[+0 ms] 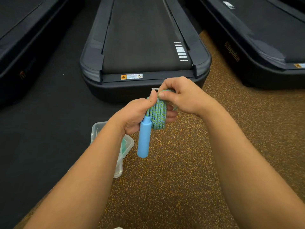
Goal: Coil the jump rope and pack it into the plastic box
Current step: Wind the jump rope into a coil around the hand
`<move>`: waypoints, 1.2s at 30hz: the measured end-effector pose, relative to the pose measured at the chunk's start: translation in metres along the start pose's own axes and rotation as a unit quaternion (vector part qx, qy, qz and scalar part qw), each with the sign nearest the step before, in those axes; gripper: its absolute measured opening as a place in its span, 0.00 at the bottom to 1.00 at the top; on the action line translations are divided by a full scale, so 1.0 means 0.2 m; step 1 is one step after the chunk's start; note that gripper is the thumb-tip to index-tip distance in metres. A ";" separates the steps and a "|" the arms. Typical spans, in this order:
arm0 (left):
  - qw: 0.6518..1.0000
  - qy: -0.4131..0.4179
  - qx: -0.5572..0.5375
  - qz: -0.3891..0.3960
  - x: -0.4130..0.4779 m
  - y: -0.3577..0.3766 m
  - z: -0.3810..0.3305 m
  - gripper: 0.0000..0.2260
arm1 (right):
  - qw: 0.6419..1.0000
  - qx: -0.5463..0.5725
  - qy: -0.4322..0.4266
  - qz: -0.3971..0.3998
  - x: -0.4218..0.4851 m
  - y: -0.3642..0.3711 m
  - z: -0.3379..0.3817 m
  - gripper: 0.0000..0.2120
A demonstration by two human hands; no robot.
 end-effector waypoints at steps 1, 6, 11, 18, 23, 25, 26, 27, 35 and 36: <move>1.000 -0.006 0.000 0.011 0.00 0.01 0.00 0.34 | 1.000 0.008 -0.003 -0.007 0.00 0.00 0.00 0.05; 0.998 -0.029 -0.025 0.049 -0.02 0.03 0.00 0.35 | 0.987 0.163 0.013 0.002 -0.02 0.03 -0.07 0.05; 0.999 -0.014 -0.048 0.018 -0.02 0.00 -0.03 0.41 | 0.954 0.276 0.094 0.070 -0.07 0.16 -0.16 0.11; 0.992 0.020 -0.119 0.037 -0.04 0.01 -0.05 0.36 | 0.939 0.270 0.125 0.173 -0.12 0.36 -0.16 0.11; 0.994 0.031 -0.106 -0.006 -0.03 -0.03 -0.04 0.35 | 0.926 0.258 0.133 0.244 -0.14 0.38 -0.15 0.04; 0.994 0.035 -0.105 -0.017 -0.02 -0.03 -0.03 0.34 | 0.924 0.228 0.148 0.270 -0.14 0.37 -0.16 0.08; 0.993 0.039 -0.106 -0.021 -0.02 -0.04 -0.03 0.33 | 0.923 0.209 0.154 0.283 -0.15 0.35 -0.16 0.09; 0.994 0.044 -0.102 -0.024 -0.02 -0.04 -0.04 0.32 | 0.924 0.191 0.156 0.292 -0.15 0.34 -0.16 0.10; 0.998 0.039 0.004 -0.052 -0.01 -0.06 -0.02 0.28 | 0.949 0.069 0.102 0.291 -0.11 0.14 -0.02 0.08; 0.998 0.034 0.016 -0.053 -0.01 -0.06 -0.01 0.27 | 0.954 0.043 0.091 0.283 -0.10 0.12 0.00 0.07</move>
Point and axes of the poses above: each hand's wrist, its own x-axis towards the middle knuckle, its own y-axis out of the palm, z = x × y, the point moved 4 cm from there along x, towards the middle knuckle, and after that the axes turned 7 degrees about -x, right-handed, at the moved point
